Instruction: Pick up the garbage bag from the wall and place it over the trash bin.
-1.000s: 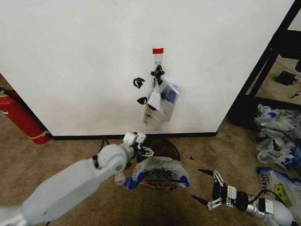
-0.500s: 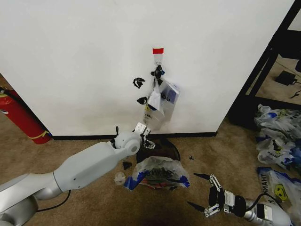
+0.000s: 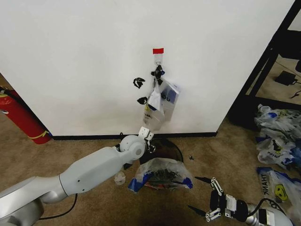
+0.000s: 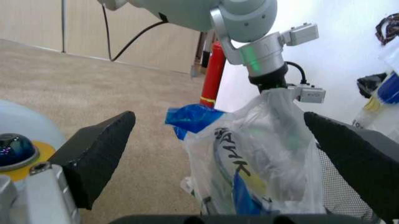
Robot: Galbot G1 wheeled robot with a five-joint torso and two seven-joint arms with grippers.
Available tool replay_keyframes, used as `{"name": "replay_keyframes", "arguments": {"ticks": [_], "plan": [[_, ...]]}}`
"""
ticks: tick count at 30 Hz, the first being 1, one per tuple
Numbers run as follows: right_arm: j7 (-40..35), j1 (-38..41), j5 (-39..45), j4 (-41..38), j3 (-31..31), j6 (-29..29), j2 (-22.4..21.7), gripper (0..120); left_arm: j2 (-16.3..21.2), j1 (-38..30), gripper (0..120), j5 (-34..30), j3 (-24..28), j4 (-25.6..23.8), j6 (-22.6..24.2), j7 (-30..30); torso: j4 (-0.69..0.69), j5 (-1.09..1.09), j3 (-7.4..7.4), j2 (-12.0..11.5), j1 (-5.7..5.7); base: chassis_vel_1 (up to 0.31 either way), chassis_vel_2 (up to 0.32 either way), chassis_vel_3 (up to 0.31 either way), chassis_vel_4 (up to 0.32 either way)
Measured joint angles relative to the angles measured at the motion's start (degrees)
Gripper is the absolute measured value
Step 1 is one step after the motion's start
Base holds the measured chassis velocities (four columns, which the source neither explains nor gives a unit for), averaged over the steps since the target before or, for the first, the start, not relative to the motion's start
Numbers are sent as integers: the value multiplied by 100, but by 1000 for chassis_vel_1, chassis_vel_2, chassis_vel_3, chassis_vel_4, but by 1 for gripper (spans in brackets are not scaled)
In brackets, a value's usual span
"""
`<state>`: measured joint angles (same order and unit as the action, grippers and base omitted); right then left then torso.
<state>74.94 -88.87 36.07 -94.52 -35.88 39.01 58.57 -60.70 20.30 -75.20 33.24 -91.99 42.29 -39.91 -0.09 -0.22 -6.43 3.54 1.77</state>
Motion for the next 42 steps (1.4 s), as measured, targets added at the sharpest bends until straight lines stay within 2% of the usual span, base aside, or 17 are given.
{"name": "replay_keyframes", "arguments": {"ticks": [4, 5, 7, 10, 11, 12, 13, 14, 17, 19, 20, 22, 26, 28, 33, 42], "plan": [[44, -8, 57, 60, 3, 60, 12, 100, 66, 354, 9, -374, -423, -328, -5, -557, -2, -1, 0, 0, 0, 0, 0, 0, 0], [44, -8, 57, 60, 3, 60, 12, 100, 66, 354, 9, -374, -423, -328, -5, -557, -2, -1, 0, 0, 0, 0, 0, 0, 0], [54, 28, 82, 118, 25, 86, 13, 100, 187, 623, 2, -556, -721, -639, -19, -813, -2, -2, 0, 0, 0, 0, 0, 0, 0], [69, 144, 121, 247, 115, 116, 28, 100, 382, 1313, 1, -864, -1607, -1297, -16, -1205, 2, -3, 0, 0, 0, 0, 0, 0, 0], [69, 144, 121, 247, 115, 116, 28, 100, 382, 1313, 1, -864, -1607, -1297, -16, -1205, 2, -3, 0, 0, 0, 0, 0, 0, 0], [72, 179, 124, 272, 143, 120, 34, 100, 410, 1489, 1, -921, -1877, -1443, -16, -1255, 2, -3, 0, 0, 0, 0, 0, 0, 0], [74, 235, 126, 308, 190, 124, 47, 100, 433, 1822, 1, -1028, -2367, -1689, -18, -1347, 2, 1, 1, 1, -1, 0, 0, 0, 0], [76, 270, 126, 334, 224, 124, 56, 100, 438, 2021, 1, -1103, -2635, -1817, -19, -1415, 2, 1, 1, 1, -1, 0, 0, 0, 0], [75, 426, 119, 421, 379, 124, 80, 100, 295, 2702, 1, -1284, -3443, -2181, -139, -1573, 3, -1, 0, 0, -1, 0, 0, 0, 0], [69, 517, 90, 469, 460, 118, 98, 100, 119, 3009, 1, -1249, -3758, -2298, -301, -1613, 2, -1, 0, 1, -1, 0, 0, 0, 0], [69, 517, 90, 469, 460, 118, 98, 100, 119, 3009, 1, -1249, -3758, -2298, -301, -1613, 2, -1, 0, 1, -1, 0, 0, 0, 0], [47, 603, 40, 501, 528, 102, 143, 100, -189, 3343, 1, -1086, -4064, -2372, -509, -1697, 0, -1, 1, 1, -1, 0, 0, 0, 0], [-16, 684, -28, 502, 615, 60, 177, 100, -625, 3825, 1, -684, -4327, -2444, -827, -1870, -3, 0, 0, 1, 0, 0, 0, 0, 0], [-31, 703, -38, 494, 632, 48, 178, 100, -726, 3982, 1, -559, -4372, -2481, -903, -1925, 1, 1, 0, 1, -1, 0, 0, 0, 0], [-60, 728, -47, 486, 644, 27, 176, 100, -948, 4617, 1, 133, -4404, -2563, -1157, -1915, 1, 0, 0, 1, 0, 0, 0, 0, 0], [-63, 687, -39, 451, 600, 19, 176, 100, -1306, 4927, 1, 733, -4389, -2501, -1344, -1656, 0, 0, 0, 1, 0, 0, 0, 0, 0]]}}
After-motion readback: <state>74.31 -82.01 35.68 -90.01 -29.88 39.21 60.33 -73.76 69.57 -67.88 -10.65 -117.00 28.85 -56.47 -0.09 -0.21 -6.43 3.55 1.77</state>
